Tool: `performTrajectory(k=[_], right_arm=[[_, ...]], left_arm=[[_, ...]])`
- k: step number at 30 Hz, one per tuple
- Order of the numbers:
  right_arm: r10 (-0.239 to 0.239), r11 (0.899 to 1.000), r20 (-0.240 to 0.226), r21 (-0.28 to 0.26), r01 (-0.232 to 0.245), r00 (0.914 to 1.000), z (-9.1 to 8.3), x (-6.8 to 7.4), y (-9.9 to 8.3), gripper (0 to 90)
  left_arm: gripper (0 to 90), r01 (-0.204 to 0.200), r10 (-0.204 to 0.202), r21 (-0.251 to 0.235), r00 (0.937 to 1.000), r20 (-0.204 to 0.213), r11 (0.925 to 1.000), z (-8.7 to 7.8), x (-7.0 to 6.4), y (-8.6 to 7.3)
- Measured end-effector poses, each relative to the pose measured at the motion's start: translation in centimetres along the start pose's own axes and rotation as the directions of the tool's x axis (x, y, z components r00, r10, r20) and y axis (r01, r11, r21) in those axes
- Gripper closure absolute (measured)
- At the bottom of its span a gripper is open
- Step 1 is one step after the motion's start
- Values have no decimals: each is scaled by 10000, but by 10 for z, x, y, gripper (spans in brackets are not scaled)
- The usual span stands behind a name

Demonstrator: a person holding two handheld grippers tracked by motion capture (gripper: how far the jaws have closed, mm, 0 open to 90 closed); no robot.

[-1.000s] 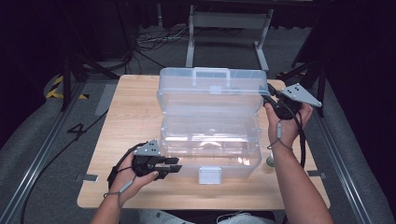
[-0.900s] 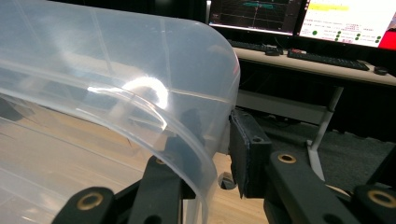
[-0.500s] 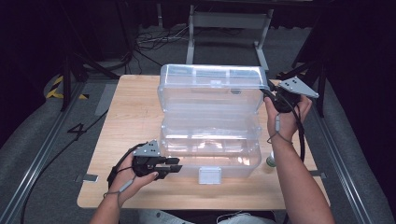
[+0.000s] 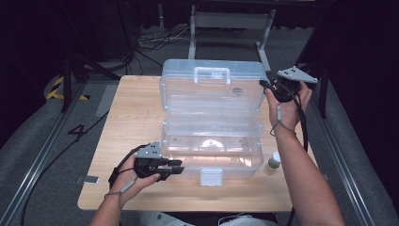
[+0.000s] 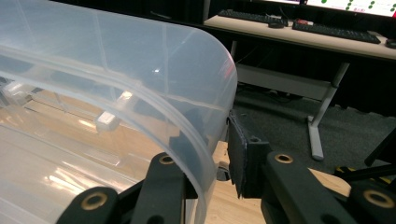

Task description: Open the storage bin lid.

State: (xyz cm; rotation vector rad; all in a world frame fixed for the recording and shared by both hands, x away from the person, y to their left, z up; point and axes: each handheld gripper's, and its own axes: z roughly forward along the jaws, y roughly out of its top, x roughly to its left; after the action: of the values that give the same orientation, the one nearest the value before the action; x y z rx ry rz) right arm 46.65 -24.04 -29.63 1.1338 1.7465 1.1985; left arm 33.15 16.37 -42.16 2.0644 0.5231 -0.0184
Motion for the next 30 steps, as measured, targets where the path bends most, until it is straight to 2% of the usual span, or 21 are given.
performTrajectory(k=[5,12,15,19,30], right_arm=[[71,9998,-65,202,-70,10000,5,-2,3,759],[136,9986,-106,518,-130,9999,12,-6,7,760],[173,9980,-120,618,-165,9998,16,-8,9,765],[158,9981,-12,591,-157,9999,20,-8,9,772],[350,9983,80,473,-353,9994,30,-11,8,784]], left_arm=[[715,-128,128,256,9999,21,9996,3,-1,3],[718,-154,149,280,9997,190,9995,6,0,3],[722,-443,435,337,9988,235,9984,10,0,3],[722,-706,703,760,9975,72,9946,14,-1,6],[727,-631,620,673,9979,184,9957,14,0,5]])
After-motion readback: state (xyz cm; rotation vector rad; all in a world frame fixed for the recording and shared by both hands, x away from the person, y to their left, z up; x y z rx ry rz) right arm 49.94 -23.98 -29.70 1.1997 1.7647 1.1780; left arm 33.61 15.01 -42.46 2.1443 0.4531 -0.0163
